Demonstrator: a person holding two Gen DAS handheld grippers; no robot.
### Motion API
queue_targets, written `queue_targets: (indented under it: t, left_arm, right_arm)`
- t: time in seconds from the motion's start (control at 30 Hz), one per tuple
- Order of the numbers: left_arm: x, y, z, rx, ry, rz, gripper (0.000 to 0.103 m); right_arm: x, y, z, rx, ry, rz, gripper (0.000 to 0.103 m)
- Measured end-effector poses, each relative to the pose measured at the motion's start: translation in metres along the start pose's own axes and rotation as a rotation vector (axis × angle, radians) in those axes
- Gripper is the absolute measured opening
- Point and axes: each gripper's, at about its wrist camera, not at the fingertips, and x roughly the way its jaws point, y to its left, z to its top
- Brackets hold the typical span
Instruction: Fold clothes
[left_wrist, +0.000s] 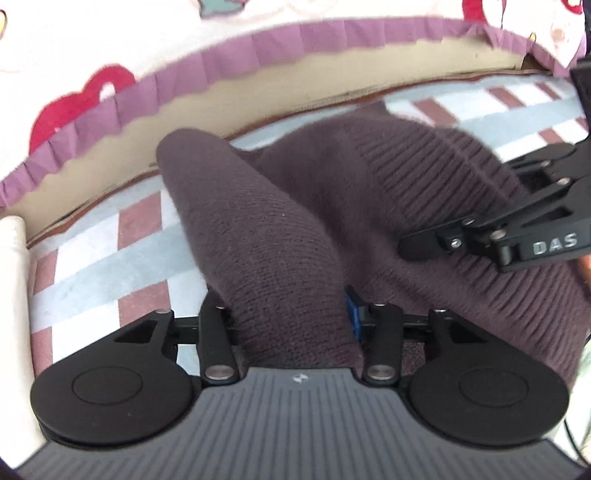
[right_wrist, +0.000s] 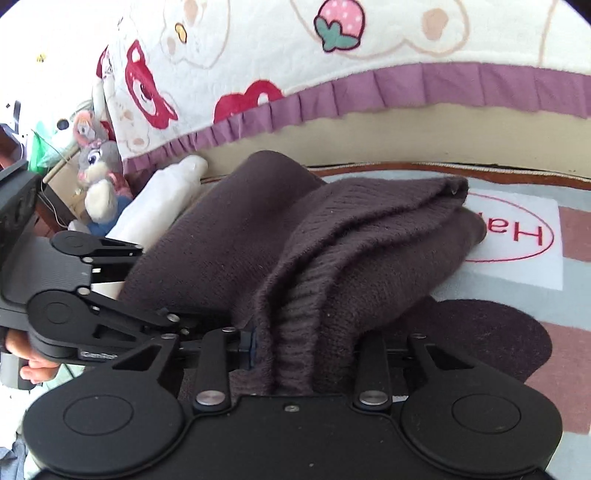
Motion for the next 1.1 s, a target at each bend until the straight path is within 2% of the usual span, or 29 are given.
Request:
queue_targets:
  t: [0.1,0.2,0.27,0.33,0.37,0.4,0.43,0.47,0.5,0.57,0.7,0.87,0.93,1.1]
  left_arm:
    - [-0.002,0.006,0.001,-0.048,-0.01,-0.035,0.046]
    - [0.026,0.021,-0.001,-0.201,0.045,-0.101,0.056]
    - [0.04,0.032,-0.004,-0.257,0.059,-0.122,0.065]
    - [0.05,0.041,-0.006,-0.301,0.067,-0.141,0.065]
    - [0.05,0.042,-0.006,-0.302,0.059,-0.145,0.06]
    - [0.048,0.04,-0.007,-0.289,0.047,-0.139,0.055]
    - [0.043,0.035,-0.007,-0.258,0.028,-0.118,0.047]
    - [0.038,0.029,-0.006,-0.217,0.006,-0.093,0.043]
    - [0.034,0.02,-0.005,-0.161,-0.02,-0.061,0.042]
    - [0.027,0.005,-0.003,-0.082,-0.056,-0.007,0.04]
    - [0.016,0.004,0.003,-0.142,-0.043,0.008,0.039]
    - [-0.02,-0.008,0.011,-0.038,-0.097,0.053,0.039]
    - [-0.04,-0.015,0.015,0.013,-0.142,0.069,0.039]
    - [-0.102,0.0,0.028,0.029,-0.221,0.101,0.039]
  right_arm:
    - [-0.004,-0.005,0.004,0.027,-0.006,-0.008,0.037]
    - [0.004,-0.013,0.004,0.059,0.03,-0.036,0.038]
    - [0.007,-0.018,0.004,0.089,0.046,-0.034,0.044]
    - [0.01,-0.027,0.003,0.147,0.069,-0.03,0.055]
    - [0.011,-0.032,0.003,0.178,0.08,-0.027,0.056]
    - [0.011,-0.037,0.001,0.203,0.084,-0.017,0.056]
    - [0.011,-0.041,-0.001,0.227,0.078,0.003,0.046]
    - [0.009,-0.042,-0.002,0.236,0.062,0.023,0.039]
    - [0.006,-0.038,-0.002,0.215,0.036,0.018,0.037]
    - [0.001,-0.01,-0.002,0.046,0.0,-0.039,0.036]
    - [-0.007,0.025,-0.003,-0.084,-0.062,-0.084,0.034]
    - [-0.041,0.043,-0.005,-0.1,-0.177,-0.106,0.033]
    - [-0.058,0.055,-0.003,-0.096,-0.23,-0.105,0.033]
    - [-0.083,0.092,0.035,-0.11,-0.328,-0.097,0.033]
